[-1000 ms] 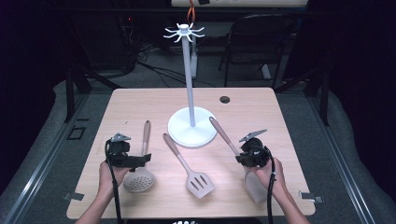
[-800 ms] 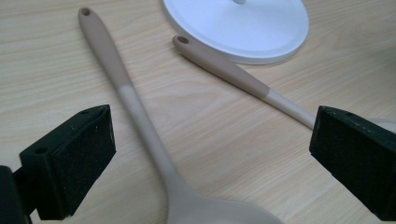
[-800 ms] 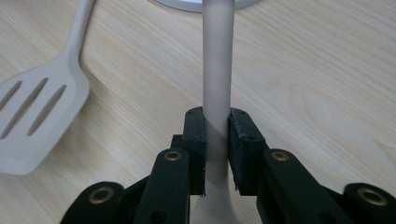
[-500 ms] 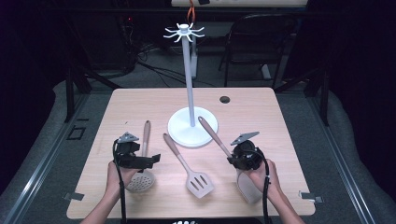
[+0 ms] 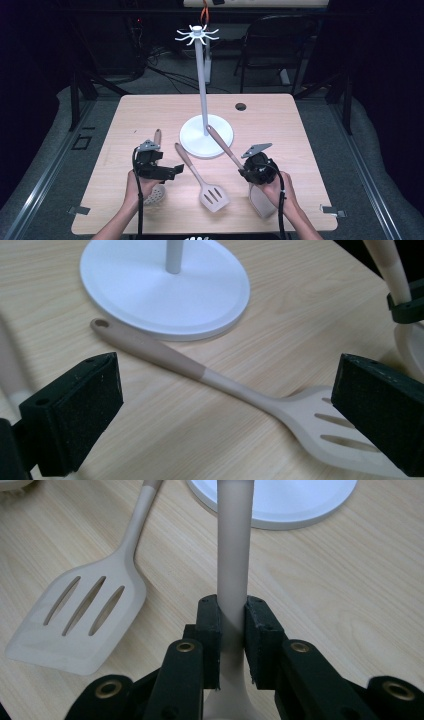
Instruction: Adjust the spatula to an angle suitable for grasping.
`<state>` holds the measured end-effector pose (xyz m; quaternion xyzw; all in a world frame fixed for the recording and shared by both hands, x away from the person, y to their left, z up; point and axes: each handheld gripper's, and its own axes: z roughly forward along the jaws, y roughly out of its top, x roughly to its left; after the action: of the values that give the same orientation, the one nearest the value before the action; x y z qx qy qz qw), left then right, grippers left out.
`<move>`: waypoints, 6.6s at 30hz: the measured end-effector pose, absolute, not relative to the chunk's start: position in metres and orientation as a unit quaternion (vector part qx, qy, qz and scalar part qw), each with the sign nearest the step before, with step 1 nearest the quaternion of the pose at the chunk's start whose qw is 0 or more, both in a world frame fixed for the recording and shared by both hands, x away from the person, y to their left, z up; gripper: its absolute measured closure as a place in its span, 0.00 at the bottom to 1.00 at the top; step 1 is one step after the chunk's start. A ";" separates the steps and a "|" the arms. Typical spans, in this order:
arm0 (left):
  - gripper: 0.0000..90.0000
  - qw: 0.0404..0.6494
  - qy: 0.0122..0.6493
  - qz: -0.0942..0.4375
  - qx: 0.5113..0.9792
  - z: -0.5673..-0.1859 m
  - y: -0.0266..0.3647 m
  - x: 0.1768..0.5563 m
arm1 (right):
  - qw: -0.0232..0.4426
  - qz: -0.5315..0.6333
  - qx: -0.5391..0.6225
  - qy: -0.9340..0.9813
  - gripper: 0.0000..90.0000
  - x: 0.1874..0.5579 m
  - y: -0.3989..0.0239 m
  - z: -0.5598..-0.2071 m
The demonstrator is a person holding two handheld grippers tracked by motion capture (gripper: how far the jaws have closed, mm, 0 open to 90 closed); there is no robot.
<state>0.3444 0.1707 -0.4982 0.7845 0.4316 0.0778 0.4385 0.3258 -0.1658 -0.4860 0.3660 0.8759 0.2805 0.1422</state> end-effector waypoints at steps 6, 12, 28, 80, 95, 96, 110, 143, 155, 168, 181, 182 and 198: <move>0.00 0.450 0.422 0.071 0.784 -0.496 0.161 0.346 | 0.154 0.277 0.355 0.879 0.88 0.326 -0.160 -0.484; 0.00 0.462 0.415 0.062 0.781 -0.492 0.152 0.352 | 0.169 0.280 0.345 0.880 0.88 0.332 -0.156 -0.479; 0.03 0.491 0.395 0.054 0.775 -0.485 0.129 0.364 | 0.185 0.289 0.321 0.883 0.88 0.349 -0.134 -0.474; 0.82 0.611 0.339 0.006 0.715 -0.475 0.088 0.363 | 0.263 0.325 0.288 0.861 0.87 0.331 -0.115 -0.469; 0.86 0.621 0.314 0.017 0.718 -0.467 0.083 0.361 | 0.258 0.361 0.291 0.848 0.78 0.330 -0.123 -0.463; 0.86 0.620 0.313 0.017 0.719 -0.467 0.083 0.361 | 0.258 0.364 0.292 0.846 0.76 0.330 -0.124 -0.463; 0.86 0.615 0.292 0.041 0.732 -0.450 0.083 0.365 | 0.223 0.368 0.339 0.837 0.29 0.329 -0.165 -0.464; 0.86 0.602 0.260 0.078 0.751 -0.399 0.091 0.392 | 0.201 0.342 0.384 0.834 0.02 0.347 -0.193 -0.476; 0.86 0.592 0.258 0.089 0.758 -0.387 0.095 0.405 | 0.192 0.340 0.394 0.832 0.00 0.349 -0.196 -0.478; 0.86 0.590 0.264 0.090 0.758 -0.378 0.097 0.423 | 0.186 0.333 0.392 0.837 0.00 0.350 -0.194 -0.479; 0.85 0.582 0.257 0.095 0.766 -0.367 0.095 0.437 | 0.190 0.331 0.388 0.839 0.00 0.350 -0.193 -0.481; 0.85 0.582 0.257 0.095 0.765 -0.366 0.095 0.438 | 0.190 0.330 0.388 0.840 0.00 0.350 -0.193 -0.481; 0.85 0.582 0.252 0.110 0.765 -0.347 0.092 0.451 | 0.189 0.326 0.385 0.843 0.00 0.350 -0.193 -0.481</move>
<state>0.4509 0.0915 -0.3466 0.7652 0.2515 0.1096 0.5824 0.3501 -0.1926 -0.4814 0.3846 0.8428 0.3260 0.1885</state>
